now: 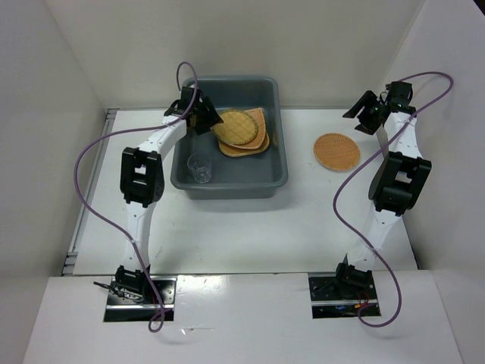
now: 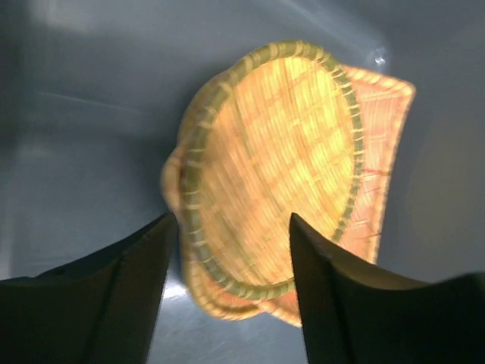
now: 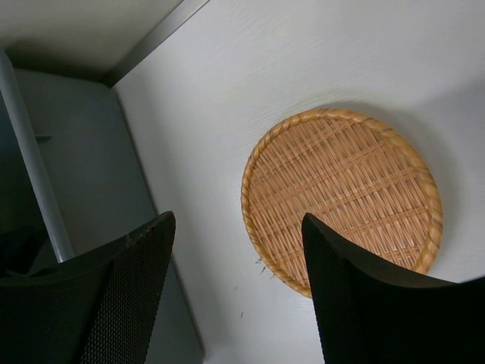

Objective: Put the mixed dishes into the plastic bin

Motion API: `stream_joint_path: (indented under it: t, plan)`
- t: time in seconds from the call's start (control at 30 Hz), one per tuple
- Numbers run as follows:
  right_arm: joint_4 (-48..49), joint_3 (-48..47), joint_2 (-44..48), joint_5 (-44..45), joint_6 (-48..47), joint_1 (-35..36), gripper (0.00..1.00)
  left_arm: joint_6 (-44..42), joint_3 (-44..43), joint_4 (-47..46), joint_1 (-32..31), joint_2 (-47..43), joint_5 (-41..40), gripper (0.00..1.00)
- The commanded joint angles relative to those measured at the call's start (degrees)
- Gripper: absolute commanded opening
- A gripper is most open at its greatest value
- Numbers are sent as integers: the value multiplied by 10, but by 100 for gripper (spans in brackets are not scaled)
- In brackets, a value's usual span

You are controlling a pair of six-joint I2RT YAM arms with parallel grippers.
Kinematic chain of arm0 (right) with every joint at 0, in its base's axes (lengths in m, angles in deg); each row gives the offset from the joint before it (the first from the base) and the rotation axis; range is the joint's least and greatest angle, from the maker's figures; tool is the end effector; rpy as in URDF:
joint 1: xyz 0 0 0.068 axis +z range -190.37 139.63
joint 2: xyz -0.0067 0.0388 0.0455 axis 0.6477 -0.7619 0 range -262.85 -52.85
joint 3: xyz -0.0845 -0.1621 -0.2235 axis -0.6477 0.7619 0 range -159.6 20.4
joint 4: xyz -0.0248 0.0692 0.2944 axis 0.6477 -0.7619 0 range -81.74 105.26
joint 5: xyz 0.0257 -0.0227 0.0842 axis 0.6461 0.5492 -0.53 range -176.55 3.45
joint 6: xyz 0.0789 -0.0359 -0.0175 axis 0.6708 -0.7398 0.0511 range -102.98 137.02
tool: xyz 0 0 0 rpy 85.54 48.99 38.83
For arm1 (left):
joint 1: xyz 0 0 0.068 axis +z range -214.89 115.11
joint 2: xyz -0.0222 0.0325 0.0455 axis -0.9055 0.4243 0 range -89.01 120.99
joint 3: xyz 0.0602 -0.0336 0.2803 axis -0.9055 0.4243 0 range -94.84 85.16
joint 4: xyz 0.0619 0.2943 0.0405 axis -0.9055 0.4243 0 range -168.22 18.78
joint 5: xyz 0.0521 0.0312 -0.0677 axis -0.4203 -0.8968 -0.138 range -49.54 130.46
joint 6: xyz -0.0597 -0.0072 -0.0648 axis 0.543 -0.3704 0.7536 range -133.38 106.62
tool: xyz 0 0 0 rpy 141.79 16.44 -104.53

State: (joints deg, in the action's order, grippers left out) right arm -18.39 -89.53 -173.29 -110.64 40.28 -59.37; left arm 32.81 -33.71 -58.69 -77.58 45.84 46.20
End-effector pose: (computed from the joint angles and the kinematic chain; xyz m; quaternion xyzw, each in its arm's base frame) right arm 0.5419 -0.1528 0.2599 0.2489 0.8695 0.2062 0.3735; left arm 0.6191 -0.1474 0.2020 -0.2340 0.8569 -0.2635 0.3763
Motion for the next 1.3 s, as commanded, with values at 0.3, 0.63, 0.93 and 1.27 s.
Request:
stream_joint_path:
  t: [0.3,0.63,0.93,1.27]
  plan:
    - [-43,-11,22,228,-30,-2,77,-167,36,86,-8,-242,-130,100]
    - [-32,116,42,270,22,-2,77,-167,225,68,-28,-417,-78,100]
    - [54,229,46,262,124,20,74,-187,225,75,-28,-406,-47,100]
    - [117,248,7,268,187,47,62,-187,245,75,-28,-405,-40,100]
